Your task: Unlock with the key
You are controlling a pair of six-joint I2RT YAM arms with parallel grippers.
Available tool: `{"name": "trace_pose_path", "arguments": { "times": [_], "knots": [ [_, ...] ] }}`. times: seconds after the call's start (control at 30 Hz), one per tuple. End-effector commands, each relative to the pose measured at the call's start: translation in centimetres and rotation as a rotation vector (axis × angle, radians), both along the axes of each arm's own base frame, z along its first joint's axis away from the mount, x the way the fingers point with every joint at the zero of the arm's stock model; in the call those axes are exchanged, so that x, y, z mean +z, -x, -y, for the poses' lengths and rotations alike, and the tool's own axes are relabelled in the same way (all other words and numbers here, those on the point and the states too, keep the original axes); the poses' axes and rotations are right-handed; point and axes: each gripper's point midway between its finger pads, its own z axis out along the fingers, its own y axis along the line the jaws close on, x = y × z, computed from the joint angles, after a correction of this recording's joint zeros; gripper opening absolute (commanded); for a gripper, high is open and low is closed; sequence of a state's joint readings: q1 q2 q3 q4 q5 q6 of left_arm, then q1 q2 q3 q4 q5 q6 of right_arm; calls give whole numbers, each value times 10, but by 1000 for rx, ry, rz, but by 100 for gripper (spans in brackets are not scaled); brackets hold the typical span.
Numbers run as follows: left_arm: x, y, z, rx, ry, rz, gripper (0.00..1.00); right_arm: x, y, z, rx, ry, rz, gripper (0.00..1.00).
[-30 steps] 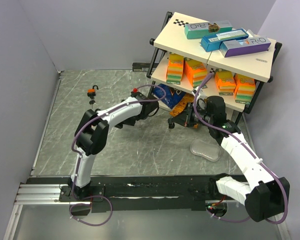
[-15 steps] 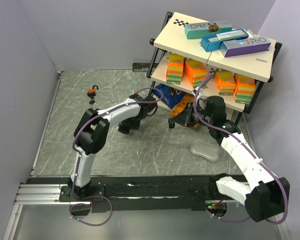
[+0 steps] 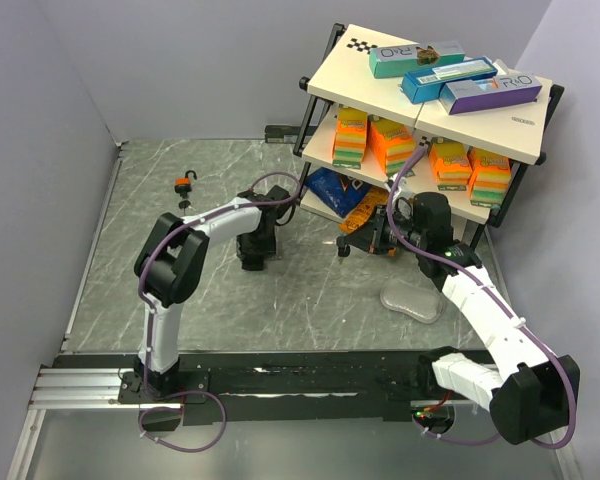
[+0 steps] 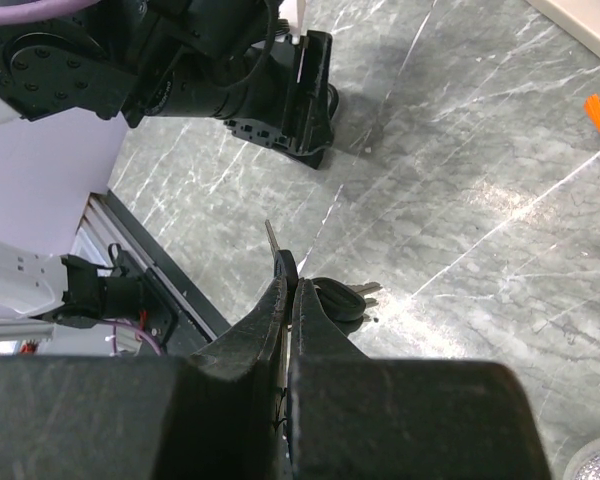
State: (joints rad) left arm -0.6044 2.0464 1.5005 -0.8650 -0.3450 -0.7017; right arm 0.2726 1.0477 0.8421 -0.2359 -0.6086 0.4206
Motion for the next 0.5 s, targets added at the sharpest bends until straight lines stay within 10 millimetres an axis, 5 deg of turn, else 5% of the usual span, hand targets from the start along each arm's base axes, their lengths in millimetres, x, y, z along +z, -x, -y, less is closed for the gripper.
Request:
{"name": "trace_pose_path", "arguments": {
  "times": [0.0,0.2,0.47],
  "knots": [
    [-16,4,19,21,101,-24,13,10,0,-1,5,-1,50,0],
    [-13,5,27,34,173,-34,61,11,0,0,3,6,54,0],
    [37,-14,39,46,244,43,96,16,0,-3,20,21,82,0]
  ]
}}
